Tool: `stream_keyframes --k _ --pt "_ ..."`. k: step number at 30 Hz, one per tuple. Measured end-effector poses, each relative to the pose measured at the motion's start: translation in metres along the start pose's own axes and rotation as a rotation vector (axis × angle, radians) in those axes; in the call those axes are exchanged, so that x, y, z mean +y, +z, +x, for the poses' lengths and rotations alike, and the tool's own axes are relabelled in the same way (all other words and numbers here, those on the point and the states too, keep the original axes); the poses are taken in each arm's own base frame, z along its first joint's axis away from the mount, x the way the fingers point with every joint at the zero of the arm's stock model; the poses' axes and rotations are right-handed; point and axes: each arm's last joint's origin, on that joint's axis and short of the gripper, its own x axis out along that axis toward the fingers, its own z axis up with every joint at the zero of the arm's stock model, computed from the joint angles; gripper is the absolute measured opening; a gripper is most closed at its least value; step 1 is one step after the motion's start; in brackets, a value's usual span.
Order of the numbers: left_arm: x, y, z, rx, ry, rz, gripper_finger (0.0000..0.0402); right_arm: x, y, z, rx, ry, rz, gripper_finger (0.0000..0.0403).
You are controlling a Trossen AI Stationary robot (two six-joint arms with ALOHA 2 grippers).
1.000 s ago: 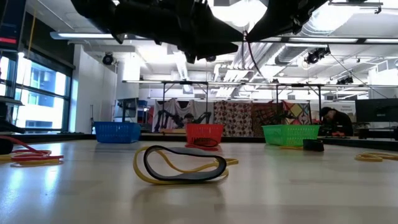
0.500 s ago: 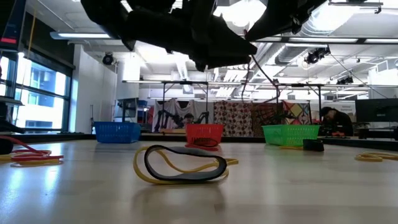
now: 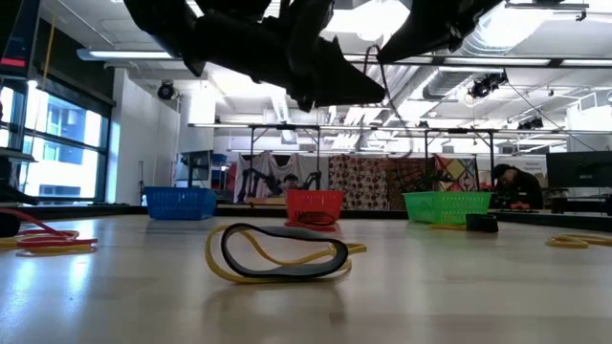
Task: Sort rubber bands into baskets
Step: Put the red rubber band into the blue bin
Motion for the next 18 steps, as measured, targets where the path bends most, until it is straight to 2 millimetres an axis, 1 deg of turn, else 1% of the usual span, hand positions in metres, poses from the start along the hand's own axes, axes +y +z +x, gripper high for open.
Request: stream_keyframes --k 1,3,6,13,16,18 --pt "0.000 0.000 0.000 0.003 -0.002 0.011 0.0020 0.000 0.000 0.000 0.002 0.000 -0.002 0.0000" --pt "0.000 -0.002 0.000 0.016 -0.003 0.027 0.0006 0.000 0.000 0.000 0.004 -0.001 -0.003 0.0000" --pt "0.000 -0.003 -0.002 0.047 -0.005 0.037 0.0008 0.000 -0.001 0.000 0.004 -0.001 -0.001 0.0000" --pt "0.008 0.009 -0.015 0.075 0.006 0.059 0.0002 -0.001 -0.003 0.000 0.028 -0.001 0.004 0.0003" --pt "0.015 0.016 -0.022 0.079 0.021 0.066 0.0001 -0.001 -0.003 0.000 0.029 0.000 0.004 0.0023" --pt "0.022 0.020 -0.027 0.093 0.033 0.068 0.0001 -0.001 -0.003 0.000 0.029 0.000 0.006 0.0045"
